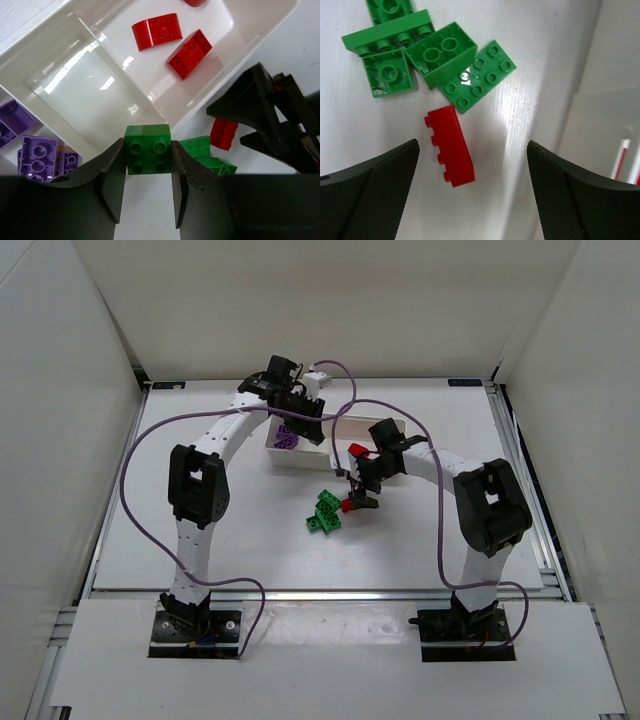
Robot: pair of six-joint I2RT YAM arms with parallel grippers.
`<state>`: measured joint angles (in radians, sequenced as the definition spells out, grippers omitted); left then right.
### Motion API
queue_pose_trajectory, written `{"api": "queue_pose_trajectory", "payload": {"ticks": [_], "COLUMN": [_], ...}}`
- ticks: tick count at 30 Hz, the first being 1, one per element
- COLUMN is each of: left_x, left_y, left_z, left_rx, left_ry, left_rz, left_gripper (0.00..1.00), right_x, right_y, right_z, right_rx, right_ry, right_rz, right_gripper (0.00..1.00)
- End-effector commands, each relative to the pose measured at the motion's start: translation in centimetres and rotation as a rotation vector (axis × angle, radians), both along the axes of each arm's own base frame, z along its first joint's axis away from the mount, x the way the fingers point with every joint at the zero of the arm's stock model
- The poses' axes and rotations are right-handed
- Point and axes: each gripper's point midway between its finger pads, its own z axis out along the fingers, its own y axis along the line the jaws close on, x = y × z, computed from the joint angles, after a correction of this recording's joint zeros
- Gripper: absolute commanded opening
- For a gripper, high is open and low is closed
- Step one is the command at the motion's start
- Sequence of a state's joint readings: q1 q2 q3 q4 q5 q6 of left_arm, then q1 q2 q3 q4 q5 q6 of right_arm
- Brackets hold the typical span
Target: Sort the legos into containers by color
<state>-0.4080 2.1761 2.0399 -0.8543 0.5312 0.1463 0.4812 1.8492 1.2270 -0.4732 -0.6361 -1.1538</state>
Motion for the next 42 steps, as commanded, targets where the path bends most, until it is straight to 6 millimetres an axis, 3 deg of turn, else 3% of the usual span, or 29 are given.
{"api": "queue_pose_trajectory", "payload": {"ticks": [1, 5, 7, 10, 12, 16, 21, 24, 30, 31, 38, 41, 42], "left_x": [1.4, 2.5, 3.1, 3.6, 3.8, 4.5, 5.7, 6.5, 7.2, 7.3, 7.8, 8.2, 8.5], "left_y": [0.0, 0.2, 0.1, 0.1, 0.0, 0.2, 0.5, 0.6, 1.2, 1.3, 2.4, 3.4, 3.8], "left_z": [0.6, -0.2, -0.3, -1.0, -1.3, -0.9, 1.6, 3.5, 6.1, 6.3, 7.5, 8.4, 8.7], "left_rx": [0.009, 0.032, 0.037, 0.046, 0.052, 0.058, 0.04, 0.027, 0.005, 0.006, 0.01, -0.005, -0.012], "left_ry": [-0.057, -0.075, -0.088, -0.081, -0.077, -0.105, -0.186, -0.235, -0.286, -0.293, -0.326, -0.331, -0.336], "left_rz": [0.012, 0.033, 0.038, 0.049, 0.057, 0.07, 0.097, 0.113, 0.13, 0.131, 0.152, 0.189, 0.203], "left_gripper": [0.35, 0.35, 0.42, 0.63, 0.69, 0.81, 0.82, 0.82, 0.82, 0.82, 0.82, 0.82, 0.82], "right_x": [-1.1, -1.3, -1.2, -1.1, -1.3, -1.8, -2.0, -2.1, -1.6, -1.5, -2.3, -2.9, -2.9], "right_y": [0.5, 0.6, 0.7, 0.6, 0.7, 0.5, 0.7, 0.6, 0.8, 0.8, 0.2, -0.1, 0.0], "right_z": [0.7, 0.4, 0.3, -0.1, -0.4, -1.2, -1.6, -1.9, -2.2, -2.3, -2.8, -2.0, -0.9], "right_rx": [0.018, 0.014, 0.013, 0.003, -0.004, -0.022, -0.041, -0.059, -0.073, -0.075, -0.102, -0.094, -0.076], "right_ry": [-0.015, -0.011, -0.01, -0.006, -0.004, 0.003, -0.019, -0.015, -0.033, -0.03, -0.024, -0.017, -0.036], "right_rz": [0.049, 0.054, 0.053, 0.051, 0.064, 0.077, 0.089, 0.09, 0.08, 0.075, 0.107, 0.096, 0.089], "right_gripper": [0.91, 0.91, 0.91, 0.89, 0.89, 0.87, 0.83, 0.75, 0.48, 0.4, 0.12, 0.06, 0.06]}}
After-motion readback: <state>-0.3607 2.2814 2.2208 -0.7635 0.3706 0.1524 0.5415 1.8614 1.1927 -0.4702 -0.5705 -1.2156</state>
